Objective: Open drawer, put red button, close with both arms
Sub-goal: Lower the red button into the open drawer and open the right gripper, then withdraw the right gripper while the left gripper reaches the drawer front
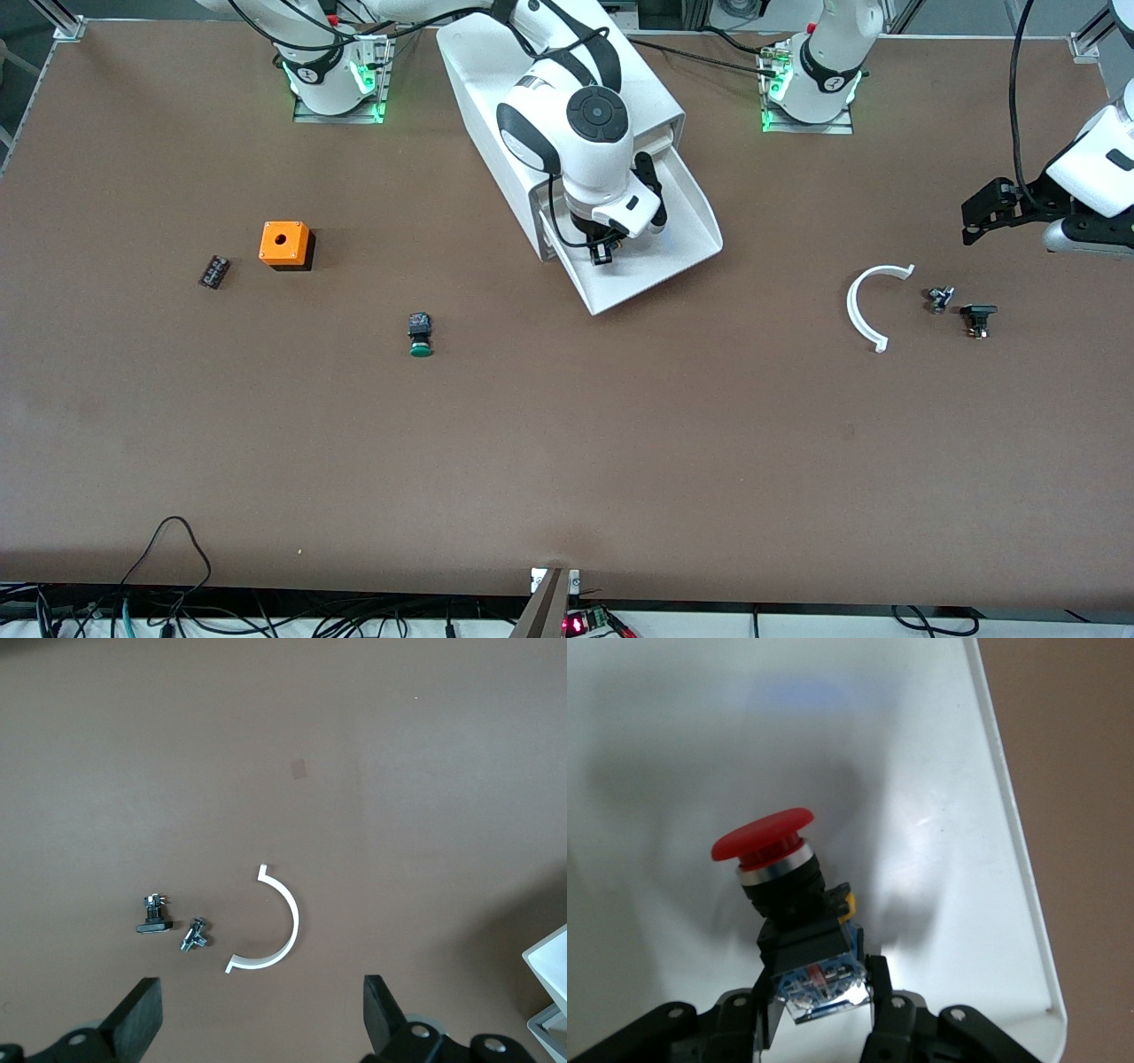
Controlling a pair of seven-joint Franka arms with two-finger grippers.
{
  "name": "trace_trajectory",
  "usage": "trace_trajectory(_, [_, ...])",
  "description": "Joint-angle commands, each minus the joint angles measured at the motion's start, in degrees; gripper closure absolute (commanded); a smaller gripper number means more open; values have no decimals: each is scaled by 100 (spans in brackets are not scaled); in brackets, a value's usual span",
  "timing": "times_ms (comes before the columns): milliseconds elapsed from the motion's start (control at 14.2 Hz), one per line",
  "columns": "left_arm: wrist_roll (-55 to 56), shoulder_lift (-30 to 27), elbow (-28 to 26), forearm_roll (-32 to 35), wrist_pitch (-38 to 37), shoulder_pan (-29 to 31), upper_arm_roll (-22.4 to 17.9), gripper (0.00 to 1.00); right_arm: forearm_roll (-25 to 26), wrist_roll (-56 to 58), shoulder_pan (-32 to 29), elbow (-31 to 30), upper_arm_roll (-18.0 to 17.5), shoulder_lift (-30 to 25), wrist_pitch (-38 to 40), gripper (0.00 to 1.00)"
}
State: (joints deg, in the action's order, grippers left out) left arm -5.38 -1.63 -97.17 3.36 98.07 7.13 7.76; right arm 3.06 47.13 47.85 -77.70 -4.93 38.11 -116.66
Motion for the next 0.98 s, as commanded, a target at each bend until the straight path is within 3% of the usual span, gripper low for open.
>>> trace_trajectory(0, [-34, 40, 40, -73, 54, -2, -12, 0, 2, -370, 101, 229, 97, -5, 56, 0])
trace_trajectory(281, [-34, 189, -4, -257, 607, -45, 23, 0, 2, -1141, 58, 755, 132, -119, 125, 0])
trace_trajectory(561, [255, 531, 5, -258, 695, -308, 94, 0, 20, -2251, 14, 810, 526, -680, 152, 0])
trace_trajectory(702, [964, 760, -300, -240, 1263, -510, 155, 0, -7, -2742, -144, 801, 729, -857, 170, 0])
trace_trajectory(912, [2256, 1102, -864, -222, 2213, -774, 269, 0, -7, -4110, -512, 722, 747, -1051, 467, 0])
